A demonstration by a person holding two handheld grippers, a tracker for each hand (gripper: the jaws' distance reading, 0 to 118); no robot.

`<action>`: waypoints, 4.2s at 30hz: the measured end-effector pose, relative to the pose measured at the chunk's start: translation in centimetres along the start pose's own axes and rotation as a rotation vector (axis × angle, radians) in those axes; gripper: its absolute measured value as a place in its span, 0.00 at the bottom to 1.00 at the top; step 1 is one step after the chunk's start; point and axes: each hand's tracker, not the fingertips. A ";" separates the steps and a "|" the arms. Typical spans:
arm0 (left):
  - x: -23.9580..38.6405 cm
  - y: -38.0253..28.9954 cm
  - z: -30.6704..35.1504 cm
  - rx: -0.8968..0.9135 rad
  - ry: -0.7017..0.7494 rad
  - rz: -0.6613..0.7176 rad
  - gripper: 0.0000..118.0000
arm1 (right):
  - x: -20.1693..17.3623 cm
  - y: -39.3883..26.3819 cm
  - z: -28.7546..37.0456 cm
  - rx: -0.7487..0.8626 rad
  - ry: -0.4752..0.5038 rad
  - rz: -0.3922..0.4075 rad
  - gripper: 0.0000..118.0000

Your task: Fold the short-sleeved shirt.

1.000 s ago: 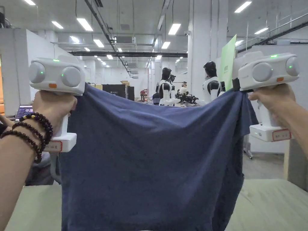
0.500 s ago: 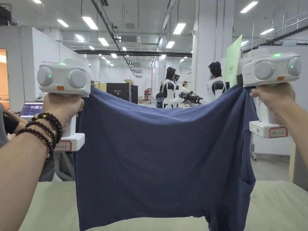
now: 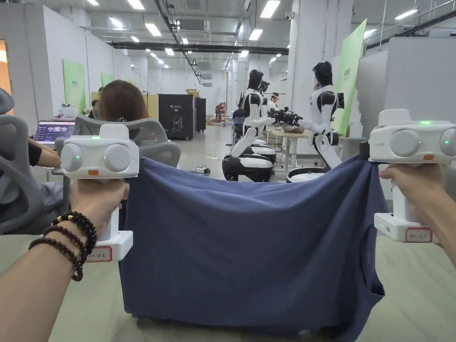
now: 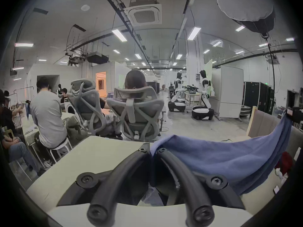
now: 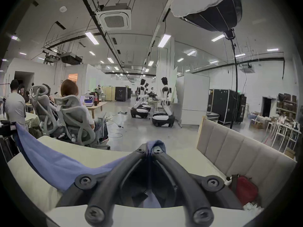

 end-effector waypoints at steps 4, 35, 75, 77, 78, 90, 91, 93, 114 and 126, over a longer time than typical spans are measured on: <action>-1.0 -2.9 5.5 0.019 -0.031 0.031 0.03 | 0.3 -2.9 5.6 0.018 0.000 0.037 0.02; -3.8 -32.1 27.1 -0.282 -0.050 -0.051 0.03 | 1.0 -35.1 30.5 -0.320 0.036 0.088 0.02; -1.1 -35.0 30.4 -0.306 -0.021 -0.049 0.00 | -0.5 -36.7 34.9 -0.384 -0.073 0.035 0.00; -0.9 -35.2 31.4 -0.293 -0.039 -0.035 0.00 | -1.0 -36.2 35.8 -0.370 -0.051 0.039 0.00; -0.8 -35.3 31.6 -0.299 -0.048 -0.016 0.00 | -1.3 -36.1 36.1 -0.366 -0.050 0.039 0.00; -0.3 -37.1 25.9 -0.428 -0.018 0.000 0.83 | -2.4 -36.4 35.6 -0.383 0.006 0.038 0.00; -0.3 -37.3 25.4 -0.430 -0.015 0.001 0.78 | -2.4 -36.5 35.5 -0.385 0.008 0.039 0.00; -0.2 -37.9 24.5 -0.451 0.022 -0.024 0.76 | -2.3 -36.7 35.4 -0.389 0.007 0.038 0.00; -0.9 -37.9 24.7 -0.494 -0.010 -0.004 0.07 | 1.6 -37.8 30.2 -0.520 0.036 0.021 0.53; -1.0 -38.0 24.2 -0.508 -0.034 -0.016 0.07 | 2.0 -42.2 26.6 -0.701 0.065 0.004 0.45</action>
